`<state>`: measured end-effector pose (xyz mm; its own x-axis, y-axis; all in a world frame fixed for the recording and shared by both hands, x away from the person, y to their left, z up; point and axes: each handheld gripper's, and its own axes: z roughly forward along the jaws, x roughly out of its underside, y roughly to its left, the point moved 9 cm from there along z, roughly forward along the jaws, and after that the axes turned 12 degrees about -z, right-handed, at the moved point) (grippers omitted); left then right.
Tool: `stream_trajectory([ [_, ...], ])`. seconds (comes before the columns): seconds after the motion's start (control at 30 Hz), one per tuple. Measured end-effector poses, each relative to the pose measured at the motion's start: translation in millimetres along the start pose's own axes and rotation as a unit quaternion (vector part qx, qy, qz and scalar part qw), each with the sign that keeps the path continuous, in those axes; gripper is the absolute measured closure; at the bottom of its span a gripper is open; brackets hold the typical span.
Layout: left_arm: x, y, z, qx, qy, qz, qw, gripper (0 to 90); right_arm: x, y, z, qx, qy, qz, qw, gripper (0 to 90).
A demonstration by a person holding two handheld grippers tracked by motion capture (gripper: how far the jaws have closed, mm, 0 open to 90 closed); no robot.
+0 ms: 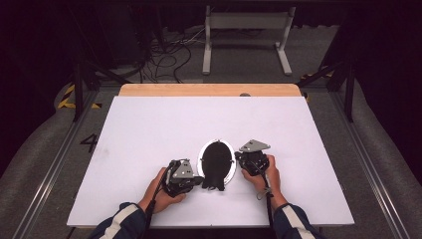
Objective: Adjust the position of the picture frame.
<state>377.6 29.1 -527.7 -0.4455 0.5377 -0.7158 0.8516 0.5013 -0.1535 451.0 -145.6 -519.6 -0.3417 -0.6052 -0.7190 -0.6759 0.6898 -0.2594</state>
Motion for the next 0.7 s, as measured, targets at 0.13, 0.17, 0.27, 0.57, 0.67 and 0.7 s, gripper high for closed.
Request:
stream_trajectory([
  [0.13, -0.2, 0.2, 0.1, 0.001, 0.0, 0.002, 1.0, 89.9, 0.5, 0.5, -0.7, -0.001, 0.001, 0.001, 1.0, 90.0],
  [0.17, -0.3, 0.2, 0.2, 0.001, 0.0, 0.002, 1.0, 89.9, 0.7, 0.6, -1.0, -0.002, 0.001, 0.001, 1.0, 90.0],
  [0.27, 0.0, -0.1, 0.0, -0.001, 0.001, 0.004, 1.0, 89.9, 1.4, 1.5, -2.4, -0.005, 0.002, 0.001, 1.0, 90.0],
  [0.57, 1.7, 4.1, -14.6, -0.008, -0.002, 0.012, 0.9999, 81.8, 8.8, 14.1, -16.7, -0.039, 0.008, -0.038, 0.9985, 86.6],
  [0.67, 6.6, 11.4, -35.3, -0.015, -0.021, 0.02, 0.9995, 77.0, 12.3, 14.8, -21.1, -0.06, 0.002, -0.036, 0.9975, 84.2],
  [0.7, 8.7, 13.4, -39.6, -0.019, -0.025, 0.017, 0.9994, 75.3, 13.9, 14.2, -22.8, -0.064, 0.0, -0.032, 0.9974, 83.9],
])
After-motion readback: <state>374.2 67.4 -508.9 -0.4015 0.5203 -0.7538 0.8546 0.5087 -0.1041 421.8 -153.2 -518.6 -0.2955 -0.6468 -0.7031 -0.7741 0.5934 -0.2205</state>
